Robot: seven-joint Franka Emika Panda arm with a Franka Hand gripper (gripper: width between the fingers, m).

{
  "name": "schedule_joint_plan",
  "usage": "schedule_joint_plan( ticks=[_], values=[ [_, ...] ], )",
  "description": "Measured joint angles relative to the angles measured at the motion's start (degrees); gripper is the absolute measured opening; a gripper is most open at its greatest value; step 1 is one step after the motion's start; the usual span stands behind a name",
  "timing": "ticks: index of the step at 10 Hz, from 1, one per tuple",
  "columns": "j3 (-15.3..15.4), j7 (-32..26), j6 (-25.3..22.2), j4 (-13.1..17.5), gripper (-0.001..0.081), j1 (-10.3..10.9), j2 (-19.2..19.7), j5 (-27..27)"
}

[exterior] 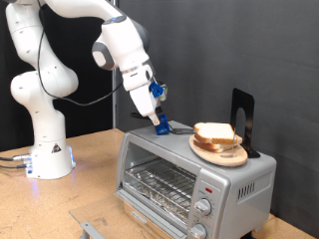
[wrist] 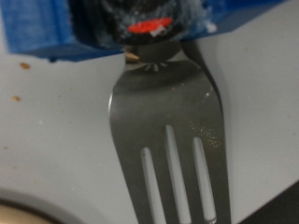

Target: Make a piece of toast with the oven

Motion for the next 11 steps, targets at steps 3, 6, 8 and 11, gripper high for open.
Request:
schedule_joint_plan(
  ticks=[3, 6, 8, 11],
  values=[
    [0.0, -1.7, 2.2, -0.1, 0.0809, 1.2, 2.5, 2.2],
    [0.0, -4.2, 2.7, -0.1, 0.0809, 2.4, 2.7, 5.3],
    [0.0, -4.3, 2.7, -0.1, 0.0529, 2.6, 2.7, 5.5],
    [0.0, -3.9, 2.8, 0.0, 0.0482, 2.6, 2.7, 5.7]
  ],
)
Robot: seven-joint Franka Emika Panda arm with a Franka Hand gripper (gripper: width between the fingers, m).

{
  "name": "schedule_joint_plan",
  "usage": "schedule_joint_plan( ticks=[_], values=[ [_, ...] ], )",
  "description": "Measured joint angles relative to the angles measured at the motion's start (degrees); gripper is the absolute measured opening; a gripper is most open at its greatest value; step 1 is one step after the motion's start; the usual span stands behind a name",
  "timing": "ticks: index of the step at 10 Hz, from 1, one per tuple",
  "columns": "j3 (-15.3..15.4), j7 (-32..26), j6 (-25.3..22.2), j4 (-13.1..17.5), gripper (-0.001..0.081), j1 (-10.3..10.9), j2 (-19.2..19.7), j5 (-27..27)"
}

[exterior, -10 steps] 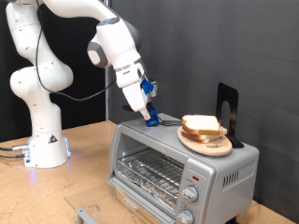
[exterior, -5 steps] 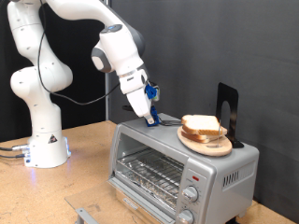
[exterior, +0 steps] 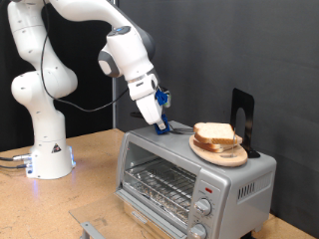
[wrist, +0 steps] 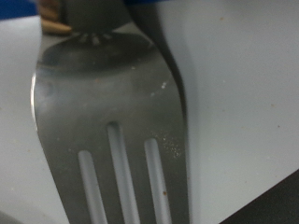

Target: Make a piece of toast with the oven

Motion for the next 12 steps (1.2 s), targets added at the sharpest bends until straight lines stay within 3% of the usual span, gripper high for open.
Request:
schedule_joint_plan(
  ticks=[3, 6, 8, 10, 12],
  values=[
    [-0.5, -1.7, -0.2, 0.7, 0.0482, 0.2, -1.4, 4.3],
    [-1.8, -1.7, -7.3, 1.7, 0.0482, -0.3, -6.4, 4.7],
    [-1.8, -2.0, -4.9, 1.1, 0.0482, -0.1, -6.0, 6.4],
    [-2.7, -3.7, 1.2, -0.4, 0.0482, 0.3, -6.4, 13.0],
    [-5.3, -5.1, 1.7, -2.3, 0.0482, -0.8, -7.9, 13.8]
  ],
)
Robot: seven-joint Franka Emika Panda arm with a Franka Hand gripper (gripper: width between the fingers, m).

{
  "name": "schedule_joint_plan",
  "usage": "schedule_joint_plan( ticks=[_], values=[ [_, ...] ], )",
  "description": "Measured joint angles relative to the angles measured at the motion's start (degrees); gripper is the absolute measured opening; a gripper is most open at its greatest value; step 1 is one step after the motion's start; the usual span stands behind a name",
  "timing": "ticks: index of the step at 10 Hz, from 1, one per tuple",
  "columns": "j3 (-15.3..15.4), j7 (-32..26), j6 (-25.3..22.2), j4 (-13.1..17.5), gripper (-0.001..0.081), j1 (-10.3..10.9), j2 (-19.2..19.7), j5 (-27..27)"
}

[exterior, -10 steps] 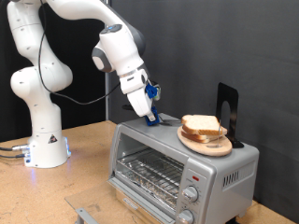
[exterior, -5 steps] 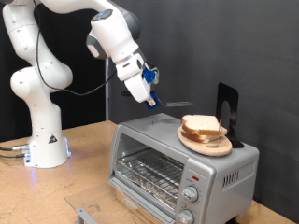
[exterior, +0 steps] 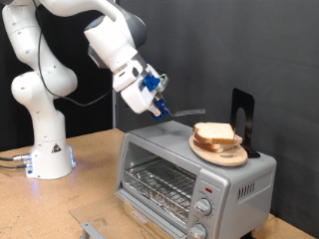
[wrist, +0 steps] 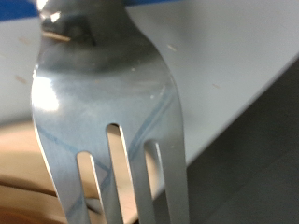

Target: Make a piece of toast with the oven

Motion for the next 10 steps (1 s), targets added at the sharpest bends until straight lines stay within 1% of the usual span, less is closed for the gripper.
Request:
schedule_joint_plan(
  ticks=[2, 4, 6, 7, 9, 10],
  values=[
    [-2.8, -2.3, -1.5, -1.9, 0.0482, -2.7, -2.6, -0.7],
    [-6.1, -5.6, -1.6, -3.9, 0.0482, -4.7, -6.2, -0.6],
    [-8.4, -7.1, -3.3, -5.0, 0.0482, -7.5, -9.2, -1.6],
    [-8.5, -7.1, -4.5, -5.2, 0.0482, -8.6, -9.8, -2.3],
    [-7.9, -7.1, -3.9, -4.7, 0.0482, -8.5, -9.2, -2.4],
    [-6.6, -6.0, -3.8, -3.9, 0.0482, -8.7, -7.9, -4.3]
  ],
)
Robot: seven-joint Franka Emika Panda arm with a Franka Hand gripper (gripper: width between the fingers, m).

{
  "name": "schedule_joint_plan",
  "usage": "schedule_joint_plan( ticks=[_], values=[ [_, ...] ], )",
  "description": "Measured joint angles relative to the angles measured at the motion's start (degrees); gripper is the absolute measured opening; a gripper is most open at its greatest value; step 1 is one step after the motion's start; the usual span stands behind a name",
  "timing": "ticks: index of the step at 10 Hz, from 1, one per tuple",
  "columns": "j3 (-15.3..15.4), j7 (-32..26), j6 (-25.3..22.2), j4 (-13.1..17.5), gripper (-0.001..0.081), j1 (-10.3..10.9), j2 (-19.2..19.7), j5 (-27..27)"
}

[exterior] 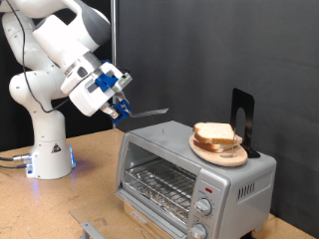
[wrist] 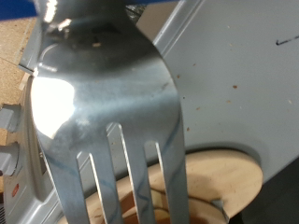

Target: Make a piece of toast with the oven

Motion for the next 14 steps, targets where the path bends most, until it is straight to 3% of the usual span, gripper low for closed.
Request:
schedule_joint_plan(
  ticks=[2, 4, 9, 14],
  values=[
    [3.5, 7.1, -5.1, 3.5, 0.0482, -2.2, 4.2, -8.7],
    [4.7, 10.3, -9.3, 7.2, 0.0482, -3.3, 8.4, -12.8],
    [5.0, 10.3, -11.6, 12.0, 0.0482, -2.9, 15.0, -12.7],
    [6.3, 10.0, -10.9, 13.2, 0.0482, -0.4, 16.2, -11.8]
  ],
)
